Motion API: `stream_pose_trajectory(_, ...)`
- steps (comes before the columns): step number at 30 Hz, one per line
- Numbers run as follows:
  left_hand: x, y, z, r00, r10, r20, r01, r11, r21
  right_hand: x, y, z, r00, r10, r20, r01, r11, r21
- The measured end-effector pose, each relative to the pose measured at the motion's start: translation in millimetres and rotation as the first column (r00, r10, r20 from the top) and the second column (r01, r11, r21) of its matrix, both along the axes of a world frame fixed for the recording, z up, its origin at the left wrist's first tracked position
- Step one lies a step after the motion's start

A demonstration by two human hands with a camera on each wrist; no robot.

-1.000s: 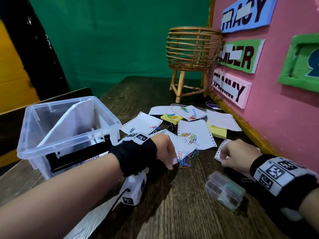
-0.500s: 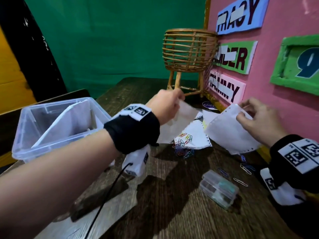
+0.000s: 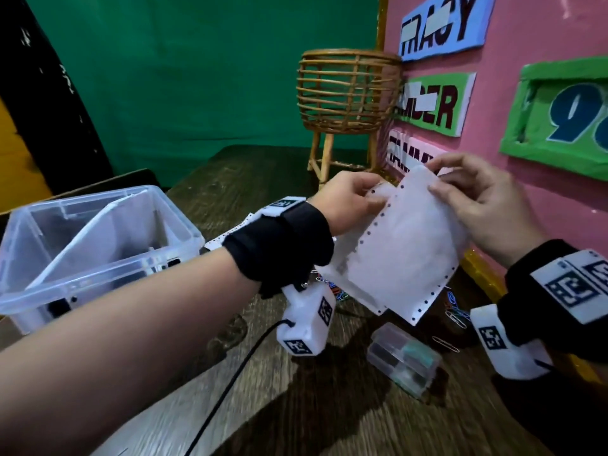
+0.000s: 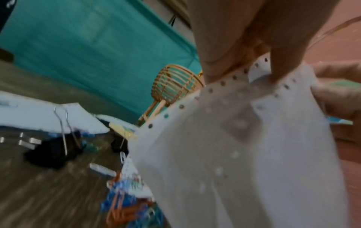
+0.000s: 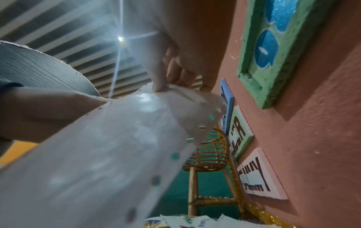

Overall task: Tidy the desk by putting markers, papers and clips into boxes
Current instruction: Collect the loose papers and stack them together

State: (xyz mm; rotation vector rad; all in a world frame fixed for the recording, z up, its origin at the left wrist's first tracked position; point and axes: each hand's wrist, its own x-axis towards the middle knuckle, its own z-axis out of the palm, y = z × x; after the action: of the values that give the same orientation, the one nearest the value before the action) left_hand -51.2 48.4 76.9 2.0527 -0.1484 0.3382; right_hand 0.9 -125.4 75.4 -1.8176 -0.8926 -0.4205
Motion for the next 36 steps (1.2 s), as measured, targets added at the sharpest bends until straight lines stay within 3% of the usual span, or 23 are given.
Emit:
stream_pose_trajectory(4,7.7,-10.9,-7.0,0.995,0.097,-0.023,-0.099,0.962,-0.253,-8.0,7.9,-0.6,0.998,0.011,0.066,-0.013,0.999,0.030)
stream_pose_trajectory(7,8.2,-12.6,-7.8,1.000,0.021,-0.002,-0.020,0.920,-0.391,-4.9,6.3,-3.3,0.993,-0.047,0.110,0.041,0.998,0.056)
stream_pose_trajectory(10,4.6,-16.1,-5.9,0.995,-0.097,-0.019,0.085,0.938,-0.337,1.3,0.6,-3.5,0.982,-0.119,0.148,0.103,0.988,0.111)
stream_pose_trajectory(13,12.2,-15.5,-5.7,0.999,0.031,0.023,-0.022,0.954,-0.298,2.7,-6.3,-5.6,0.966,-0.205,0.157,0.187,0.975,0.124)
stream_pose_trajectory(15,19.0,-11.8,-7.3,0.994,0.105,0.032,-0.082,0.902,-0.425,3.0,-12.6,-8.7,0.964,-0.257,0.069,0.251,0.965,0.080)
stream_pose_trajectory(18,24.8,-8.9,-8.5,0.994,0.104,0.045,-0.059,0.810,-0.583,-2.4,-17.0,-13.3,0.966,0.000,-0.260,0.022,0.997,0.078)
stream_pose_trajectory(21,30.6,-10.9,-12.2,0.995,0.088,0.045,-0.043,0.798,-0.601,-1.4,-17.4,-19.6,0.955,0.021,-0.295,0.003,0.997,0.079)
stream_pose_trajectory(24,41.3,-14.7,-21.7,0.979,0.204,-0.005,-0.187,0.887,-0.422,3.6,-16.0,-25.4,0.961,-0.149,-0.234,0.185,0.973,0.140)
stream_pose_trajectory(26,47.5,-11.6,-34.0,0.928,0.372,-0.002,-0.367,0.916,-0.165,7.9,-16.3,-26.1,0.932,-0.325,-0.160,0.350,0.923,0.158)
stream_pose_trajectory(28,47.9,-6.5,-50.5,0.904,0.427,0.019,-0.425,0.893,0.150,11.8,-17.9,-26.8,0.888,-0.438,-0.138,0.456,0.876,0.154)
stream_pose_trajectory(31,43.6,-4.1,-74.3,0.976,0.193,-0.096,-0.088,0.765,0.638,19.8,-19.2,-34.6,0.860,-0.488,-0.150,0.506,0.853,0.128)
stream_pose_trajectory(33,39.2,-5.4,-82.3,0.969,0.072,-0.234,0.122,0.687,0.717,24.1,-18.6,-42.0,0.854,-0.498,-0.148,0.515,0.851,0.105)
stream_pose_trajectory(36,41.4,-2.4,-87.8,0.930,0.021,-0.368,0.276,0.621,0.734,27.5,-14.8,-48.4,0.876,-0.467,-0.124,0.477,0.875,0.076)
